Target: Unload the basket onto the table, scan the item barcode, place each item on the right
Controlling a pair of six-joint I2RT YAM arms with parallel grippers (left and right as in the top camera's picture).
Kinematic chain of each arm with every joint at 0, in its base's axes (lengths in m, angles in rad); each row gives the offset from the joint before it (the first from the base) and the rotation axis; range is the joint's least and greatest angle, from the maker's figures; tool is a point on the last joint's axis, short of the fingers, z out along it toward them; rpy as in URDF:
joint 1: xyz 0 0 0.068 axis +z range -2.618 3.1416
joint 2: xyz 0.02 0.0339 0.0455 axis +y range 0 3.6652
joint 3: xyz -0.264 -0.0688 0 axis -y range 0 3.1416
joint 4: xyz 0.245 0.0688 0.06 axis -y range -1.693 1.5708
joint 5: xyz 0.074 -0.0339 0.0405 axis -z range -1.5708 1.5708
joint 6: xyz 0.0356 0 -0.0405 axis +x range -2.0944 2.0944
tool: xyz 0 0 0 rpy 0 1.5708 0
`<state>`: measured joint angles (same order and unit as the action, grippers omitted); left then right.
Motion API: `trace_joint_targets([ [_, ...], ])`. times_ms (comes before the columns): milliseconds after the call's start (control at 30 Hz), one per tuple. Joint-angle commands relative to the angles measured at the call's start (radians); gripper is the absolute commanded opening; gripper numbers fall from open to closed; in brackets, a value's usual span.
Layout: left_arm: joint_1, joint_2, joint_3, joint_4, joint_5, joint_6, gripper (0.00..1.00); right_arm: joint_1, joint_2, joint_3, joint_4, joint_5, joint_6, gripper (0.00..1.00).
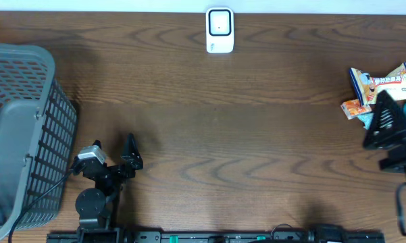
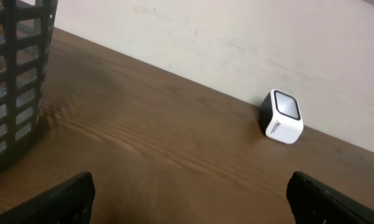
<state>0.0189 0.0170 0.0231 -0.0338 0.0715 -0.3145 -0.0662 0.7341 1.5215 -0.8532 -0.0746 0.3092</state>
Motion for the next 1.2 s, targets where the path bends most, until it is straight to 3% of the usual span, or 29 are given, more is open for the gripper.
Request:
trace_joint_targets([
  [0, 0.003, -0.005, -0.019, -0.029, 0.01, 0.002, 0.97, 0.039, -0.12, -0.209, 0.137, -0.01, -0.011, 0.99],
  [567, 0.003, -0.004, -0.019, -0.029, 0.01, 0.002, 0.97, 0.081, -0.504, -0.983, 0.814, 0.006, -0.011, 0.99],
  [1167, 0.003, -0.005, -0.019, -0.029, 0.01, 0.002, 0.97, 0.078, -0.729, -1.402, 1.129, 0.047, -0.011, 0.99],
])
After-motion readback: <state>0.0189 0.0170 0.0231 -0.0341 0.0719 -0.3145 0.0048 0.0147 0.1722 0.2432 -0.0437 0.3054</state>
